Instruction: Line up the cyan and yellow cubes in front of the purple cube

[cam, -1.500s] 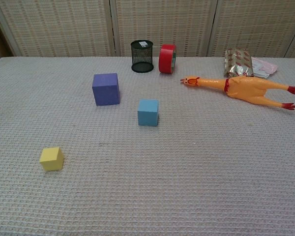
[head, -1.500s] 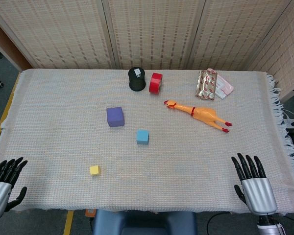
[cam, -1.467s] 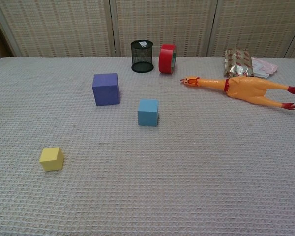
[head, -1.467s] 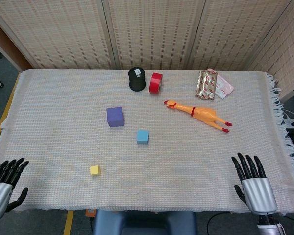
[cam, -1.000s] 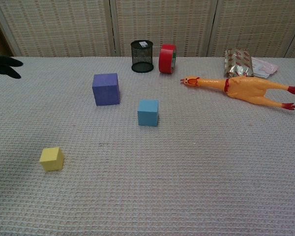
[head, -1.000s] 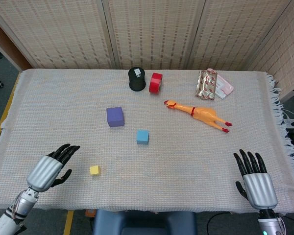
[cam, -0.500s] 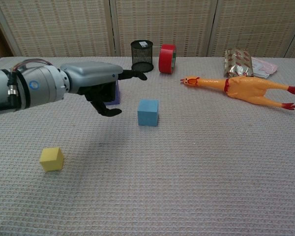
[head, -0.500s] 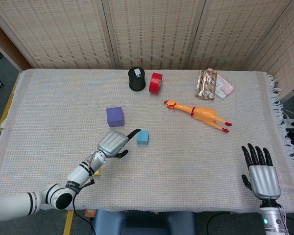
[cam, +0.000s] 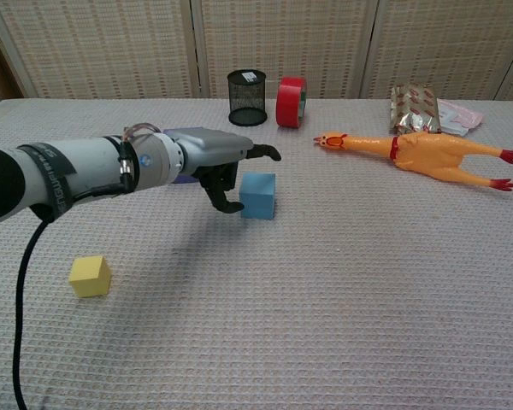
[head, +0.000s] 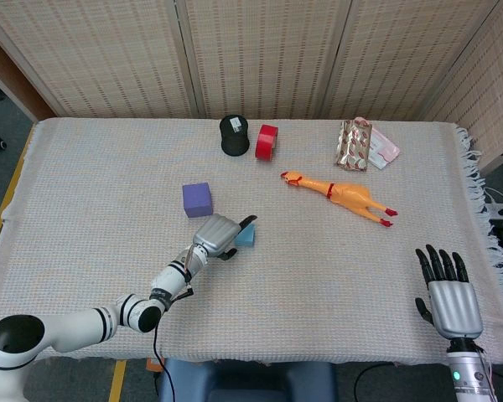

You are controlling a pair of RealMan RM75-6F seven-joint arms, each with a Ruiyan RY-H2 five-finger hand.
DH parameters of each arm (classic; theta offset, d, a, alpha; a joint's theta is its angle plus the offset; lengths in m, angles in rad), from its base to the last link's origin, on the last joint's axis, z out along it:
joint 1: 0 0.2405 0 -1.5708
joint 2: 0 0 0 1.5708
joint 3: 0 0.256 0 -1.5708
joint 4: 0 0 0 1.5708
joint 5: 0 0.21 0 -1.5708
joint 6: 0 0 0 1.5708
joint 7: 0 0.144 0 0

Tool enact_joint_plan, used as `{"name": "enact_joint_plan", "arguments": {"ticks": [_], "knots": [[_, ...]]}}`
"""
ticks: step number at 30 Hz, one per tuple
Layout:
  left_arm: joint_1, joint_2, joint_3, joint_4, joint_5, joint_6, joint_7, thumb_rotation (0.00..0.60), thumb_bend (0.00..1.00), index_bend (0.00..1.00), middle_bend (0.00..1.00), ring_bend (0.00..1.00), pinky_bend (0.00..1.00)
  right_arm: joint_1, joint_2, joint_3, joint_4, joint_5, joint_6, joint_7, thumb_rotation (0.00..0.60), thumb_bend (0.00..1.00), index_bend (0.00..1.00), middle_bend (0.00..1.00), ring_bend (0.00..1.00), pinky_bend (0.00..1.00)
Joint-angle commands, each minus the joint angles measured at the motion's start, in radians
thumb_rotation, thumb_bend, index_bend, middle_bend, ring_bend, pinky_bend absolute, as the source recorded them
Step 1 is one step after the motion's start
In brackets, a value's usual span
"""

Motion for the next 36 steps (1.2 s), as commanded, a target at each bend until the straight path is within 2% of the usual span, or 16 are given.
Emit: {"name": "enact_joint_plan", "arguments": {"ticks": [1, 8, 13, 16, 22, 26, 31, 36], "knots": [[-0.01, -0.013, 0.012, 0.019, -0.019, -0.007, -0.008, 0.6, 0.37, 0.11, 1.0, 1.0, 1.0, -0.001, 0.002, 0.001, 0.0, 0.0, 0.001, 0.003, 0.6, 0.05, 0.0, 0.0, 0.0, 0.0], [-0.02, -0.051, 0.019, 0.062, -0.025, 0.021, -0.039, 0.6, 0.35, 0.19, 1.0, 1.0, 1.0, 0.004, 0.01, -0.003, -0.007, 0.013, -0.021, 0.01, 0.6, 0.05, 0.0, 0.0, 0.0, 0.0], [0.008, -0.126, 0.009, 0.138, 0.085, 0.165, -0.138, 0.6, 0.34, 0.4, 1.0, 1.0, 1.0, 0.012, 0.031, -0.016, -0.019, 0.008, -0.056, 0.044, 0.6, 0.05, 0.0, 0.0, 0.0, 0.0], [0.016, -0.154, 0.018, 0.194, 0.145, 0.198, -0.203, 0.6, 0.35, 0.5, 1.0, 1.0, 1.0, 0.016, 0.042, -0.024, -0.027, -0.002, -0.069, 0.062, 0.6, 0.05, 0.0, 0.0, 0.0, 0.0], [0.026, -0.163, 0.033, 0.229, 0.199, 0.218, -0.253, 0.6, 0.34, 0.54, 1.0, 1.0, 1.0, 0.016, 0.046, -0.026, -0.025, -0.006, -0.069, 0.07, 0.6, 0.05, 0.0, 0.0, 0.0, 0.0], [0.06, -0.104, 0.047, 0.16, 0.208, 0.235, -0.246, 0.6, 0.35, 0.55, 1.0, 1.0, 1.0, 0.016, 0.048, -0.03, -0.027, -0.009, -0.072, 0.072, 0.6, 0.05, 0.0, 0.0, 0.0, 0.0], [0.107, -0.028, 0.05, 0.069, 0.145, 0.24, -0.177, 0.6, 0.34, 0.55, 1.0, 1.0, 1.0, 0.02, 0.048, -0.036, -0.029, -0.01, -0.085, 0.07, 0.6, 0.05, 0.0, 0.0, 0.0, 0.0], [0.123, 0.006, 0.038, 0.056, 0.036, 0.211, -0.093, 0.6, 0.34, 0.55, 1.0, 1.0, 1.0, 0.023, 0.045, -0.045, -0.034, -0.022, -0.092, 0.065, 0.6, 0.05, 0.0, 0.0, 0.0, 0.0]]}}
